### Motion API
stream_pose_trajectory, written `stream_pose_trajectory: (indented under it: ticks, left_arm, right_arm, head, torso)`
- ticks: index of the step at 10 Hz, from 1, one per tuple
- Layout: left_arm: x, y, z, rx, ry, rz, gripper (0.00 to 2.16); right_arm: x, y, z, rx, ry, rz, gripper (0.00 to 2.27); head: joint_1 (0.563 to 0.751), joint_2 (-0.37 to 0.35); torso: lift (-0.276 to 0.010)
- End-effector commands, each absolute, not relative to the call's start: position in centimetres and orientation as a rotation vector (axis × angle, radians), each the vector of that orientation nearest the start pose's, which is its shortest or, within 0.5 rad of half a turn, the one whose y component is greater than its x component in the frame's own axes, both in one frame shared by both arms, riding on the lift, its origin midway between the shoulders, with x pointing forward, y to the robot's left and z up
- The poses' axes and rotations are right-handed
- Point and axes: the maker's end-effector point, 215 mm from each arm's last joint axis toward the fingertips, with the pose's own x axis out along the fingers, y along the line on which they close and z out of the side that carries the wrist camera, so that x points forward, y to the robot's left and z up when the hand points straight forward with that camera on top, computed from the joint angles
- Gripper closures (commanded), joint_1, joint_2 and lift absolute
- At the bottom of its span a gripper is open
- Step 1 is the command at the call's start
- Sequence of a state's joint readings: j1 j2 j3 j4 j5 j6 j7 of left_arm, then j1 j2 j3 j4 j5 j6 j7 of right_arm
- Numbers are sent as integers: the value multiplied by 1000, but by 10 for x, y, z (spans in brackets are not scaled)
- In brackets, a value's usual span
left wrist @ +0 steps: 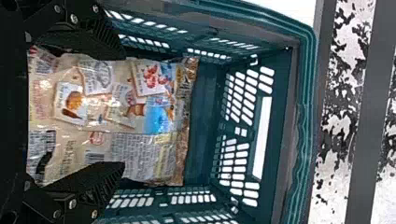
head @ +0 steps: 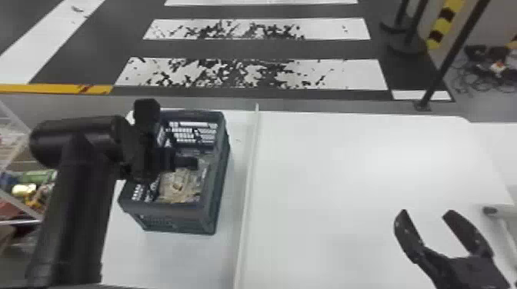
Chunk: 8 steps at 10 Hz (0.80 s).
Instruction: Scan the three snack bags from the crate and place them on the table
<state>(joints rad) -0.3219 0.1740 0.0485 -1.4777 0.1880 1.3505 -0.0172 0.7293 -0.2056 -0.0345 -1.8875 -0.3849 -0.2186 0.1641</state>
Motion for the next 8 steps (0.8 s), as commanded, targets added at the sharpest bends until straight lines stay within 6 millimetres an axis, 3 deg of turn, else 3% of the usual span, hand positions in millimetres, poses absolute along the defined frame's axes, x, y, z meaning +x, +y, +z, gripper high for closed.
stream_pose_trajectory:
  ticks: [1, 4, 6, 7, 8]
  left_arm:
    - [535, 292, -527, -52, 1106, 9, 211]
    - [527, 276, -549, -67, 1144, -18, 211]
    - [519, 285, -563, -69, 1172, -5, 299]
    - [518, 291, -564, -79, 1172, 8, 1177]
    - [516, 295, -564, -98, 1176, 7, 1703]
  right_arm:
    - [344, -263, -435, 190, 170, 129, 97]
    - [342, -267, -434, 188, 161, 127, 97]
    - [344, -263, -432, 196, 158, 138, 97]
    - [343, -262, -433, 198, 160, 140, 97]
    - [341, -264, -436, 209, 164, 134, 97]
  head:
    - [695, 55]
    - [695, 24]
    - [695, 14]
    - [695, 20]
    - [695, 26]
  torso:
    - [-36]
    - [-36]
    - [-36]
    - [-36]
    - [-36]
